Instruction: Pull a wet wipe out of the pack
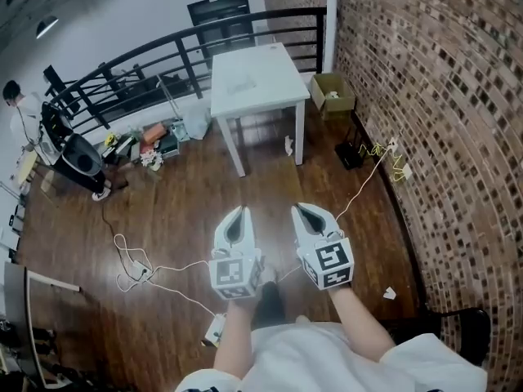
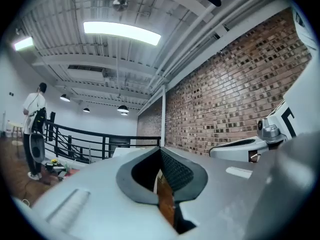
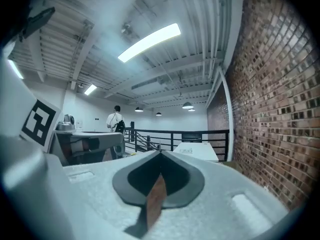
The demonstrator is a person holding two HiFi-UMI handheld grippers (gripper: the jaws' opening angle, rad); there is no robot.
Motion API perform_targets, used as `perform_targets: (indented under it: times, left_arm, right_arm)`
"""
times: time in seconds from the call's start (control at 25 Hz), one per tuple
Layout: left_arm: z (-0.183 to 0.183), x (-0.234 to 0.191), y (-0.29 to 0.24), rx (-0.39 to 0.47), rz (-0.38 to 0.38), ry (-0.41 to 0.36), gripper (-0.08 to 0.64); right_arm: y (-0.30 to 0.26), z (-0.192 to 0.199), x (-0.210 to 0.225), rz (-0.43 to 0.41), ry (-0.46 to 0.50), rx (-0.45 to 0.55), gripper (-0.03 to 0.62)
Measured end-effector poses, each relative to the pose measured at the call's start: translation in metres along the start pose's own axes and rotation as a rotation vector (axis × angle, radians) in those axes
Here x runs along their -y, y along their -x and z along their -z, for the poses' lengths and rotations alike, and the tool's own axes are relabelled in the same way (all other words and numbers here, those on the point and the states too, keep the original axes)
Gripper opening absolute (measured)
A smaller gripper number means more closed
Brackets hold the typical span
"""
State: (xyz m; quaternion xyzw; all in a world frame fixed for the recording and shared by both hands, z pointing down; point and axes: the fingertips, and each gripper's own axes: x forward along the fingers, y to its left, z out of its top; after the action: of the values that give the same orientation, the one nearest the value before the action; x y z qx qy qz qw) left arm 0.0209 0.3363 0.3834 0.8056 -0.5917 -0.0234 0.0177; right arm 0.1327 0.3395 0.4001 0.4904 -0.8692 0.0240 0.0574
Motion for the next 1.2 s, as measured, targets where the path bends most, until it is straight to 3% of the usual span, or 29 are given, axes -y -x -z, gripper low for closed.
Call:
perform_targets:
  times: [0.24, 0.4, 0.52, 0.8, 1.04, 1.2]
  left_arm:
    - [-0.023, -0.094, -0.143, 0.036, 0.029, -0.015, 0.015]
    - [-0.026, -0.146, -0.192, 0.024, 0.068, -0.005, 0.015]
    - [-0.027, -0.183, -0.222, 0.018, 0.043, 0.037, 0.015]
    - [-0.016, -0.231, -0.313, 0.036, 0.003, 0.050, 0.015]
    - [-0.017, -0.270, -0.423, 0.019, -0.046, 0.009, 0.015]
    - [-0.023, -0.275, -0.494, 0.016, -0.049, 0.001, 0.015]
  right_arm:
    - [-0.162, -0.048, 0.037, -0.041, 0.004, 0.045, -0.015]
    - [-0.234, -0.060, 0.052, -0.022, 0.000, 0.053, -0.015]
    - [-0.276, -0.062, 0.066, -0.014, 0.003, 0.051, -0.015]
    - [-0.372, -0.051, 0.133, 0.027, 0.007, 0.020, -0.015]
    - [-0.482, -0.068, 0.197, -0.004, -0.011, 0.060, -0.015]
    - [-0.543, -0.082, 0.232, -0.055, 0.019, 0.070, -0.015]
